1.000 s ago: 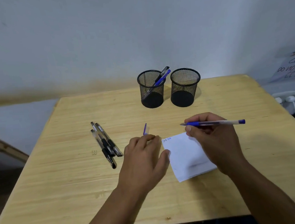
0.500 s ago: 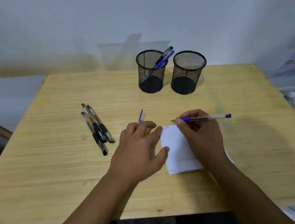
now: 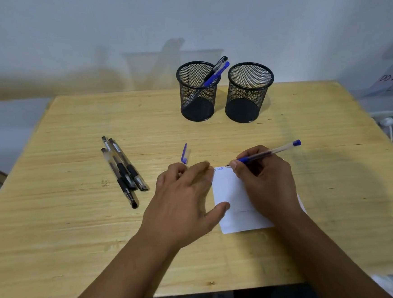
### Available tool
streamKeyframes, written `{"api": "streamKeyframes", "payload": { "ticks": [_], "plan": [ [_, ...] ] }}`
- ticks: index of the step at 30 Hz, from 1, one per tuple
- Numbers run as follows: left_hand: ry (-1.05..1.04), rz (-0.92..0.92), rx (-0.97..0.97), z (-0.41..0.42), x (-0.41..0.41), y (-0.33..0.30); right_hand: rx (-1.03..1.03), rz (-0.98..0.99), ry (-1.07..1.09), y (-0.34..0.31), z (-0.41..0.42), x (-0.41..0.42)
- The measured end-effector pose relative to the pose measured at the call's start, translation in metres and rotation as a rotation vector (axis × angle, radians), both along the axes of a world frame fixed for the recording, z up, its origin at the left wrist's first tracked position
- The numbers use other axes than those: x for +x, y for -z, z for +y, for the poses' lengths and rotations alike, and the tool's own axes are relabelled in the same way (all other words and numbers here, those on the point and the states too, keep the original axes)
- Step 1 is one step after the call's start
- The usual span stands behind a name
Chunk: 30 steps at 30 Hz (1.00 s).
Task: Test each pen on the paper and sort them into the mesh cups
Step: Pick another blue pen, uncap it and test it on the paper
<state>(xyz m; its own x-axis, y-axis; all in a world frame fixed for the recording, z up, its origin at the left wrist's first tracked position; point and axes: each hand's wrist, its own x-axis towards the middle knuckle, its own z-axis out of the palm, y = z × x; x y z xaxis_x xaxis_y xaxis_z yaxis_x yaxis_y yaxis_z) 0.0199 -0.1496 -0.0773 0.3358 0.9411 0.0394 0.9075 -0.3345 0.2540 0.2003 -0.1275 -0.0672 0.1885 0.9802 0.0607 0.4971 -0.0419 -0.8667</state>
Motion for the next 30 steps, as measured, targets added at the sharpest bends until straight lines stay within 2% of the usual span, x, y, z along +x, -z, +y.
{"api": "streamKeyframes", "payload": {
  "ticks": [14,30],
  "plan": [
    [0.093,-0.028,-0.025,0.0041,0.002,0.0056,0.013,-0.048,0.0,0.0029,0.0017,0.0008],
    [0.099,-0.079,-0.025,0.003,0.0008,0.0042,0.037,-0.103,-0.023,0.0048,0.0015,-0.0018]
  ]
}}
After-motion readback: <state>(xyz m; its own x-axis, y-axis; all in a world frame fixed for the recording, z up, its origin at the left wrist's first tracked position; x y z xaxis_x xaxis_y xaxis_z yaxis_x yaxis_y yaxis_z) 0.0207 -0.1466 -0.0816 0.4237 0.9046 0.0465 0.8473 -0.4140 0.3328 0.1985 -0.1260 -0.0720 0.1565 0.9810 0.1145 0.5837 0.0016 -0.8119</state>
